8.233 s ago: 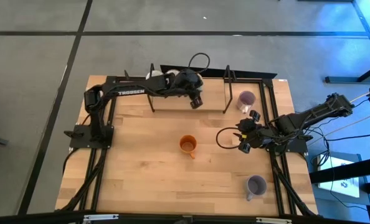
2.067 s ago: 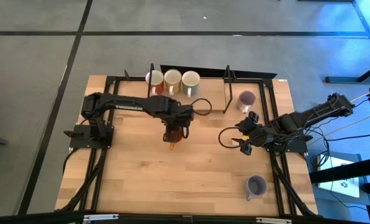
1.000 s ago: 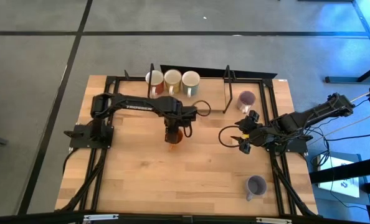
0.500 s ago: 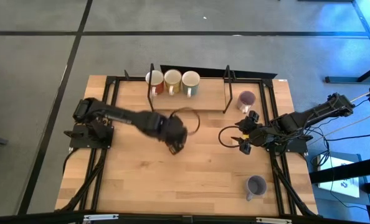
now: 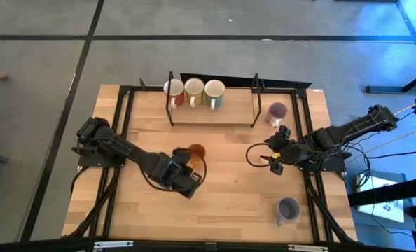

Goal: Place coffee mugs
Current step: Put the orange mug on the shelf, then put the blue mug on the shelf

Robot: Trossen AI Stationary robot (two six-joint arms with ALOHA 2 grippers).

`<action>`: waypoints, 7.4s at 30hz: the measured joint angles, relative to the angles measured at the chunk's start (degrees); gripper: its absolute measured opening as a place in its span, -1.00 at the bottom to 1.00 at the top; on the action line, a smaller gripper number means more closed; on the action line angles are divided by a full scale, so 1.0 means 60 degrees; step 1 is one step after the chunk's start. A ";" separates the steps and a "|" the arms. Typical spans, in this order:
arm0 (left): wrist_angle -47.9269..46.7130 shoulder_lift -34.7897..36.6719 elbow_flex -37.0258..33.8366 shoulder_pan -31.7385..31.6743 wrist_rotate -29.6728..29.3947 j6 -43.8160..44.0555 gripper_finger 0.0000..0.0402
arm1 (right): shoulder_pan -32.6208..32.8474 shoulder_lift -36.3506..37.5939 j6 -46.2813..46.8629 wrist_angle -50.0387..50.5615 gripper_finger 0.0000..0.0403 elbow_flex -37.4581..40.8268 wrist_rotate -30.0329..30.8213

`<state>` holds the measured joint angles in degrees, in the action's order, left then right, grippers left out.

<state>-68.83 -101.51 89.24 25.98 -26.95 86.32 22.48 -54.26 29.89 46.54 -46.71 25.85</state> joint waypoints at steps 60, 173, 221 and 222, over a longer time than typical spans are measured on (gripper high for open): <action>0.1760 0.1248 -0.2970 -0.1358 -0.2607 -0.0214 -0.77 | 0.0000 0.0000 0.0040 -0.0022 0.48 -0.0002 0.0568; 0.1154 0.1179 -0.0617 -0.4360 -0.3064 -0.4699 -0.53 | 0.0000 0.0004 0.0754 -0.0098 0.48 -0.0002 0.0929; 0.9346 0.4317 -0.5564 -0.1222 0.1027 -0.6683 -0.16 | 0.2135 -0.0621 0.2063 0.0444 0.48 -0.1411 -0.3303; 0.9374 0.4169 -0.5564 -0.1085 0.0944 -0.6336 -0.16 | 0.2565 -0.0694 0.2187 0.0451 0.48 -0.1411 -0.3383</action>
<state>-12.59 -76.50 55.86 19.47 -21.28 48.31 37.87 -58.42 43.01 49.25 -55.18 5.55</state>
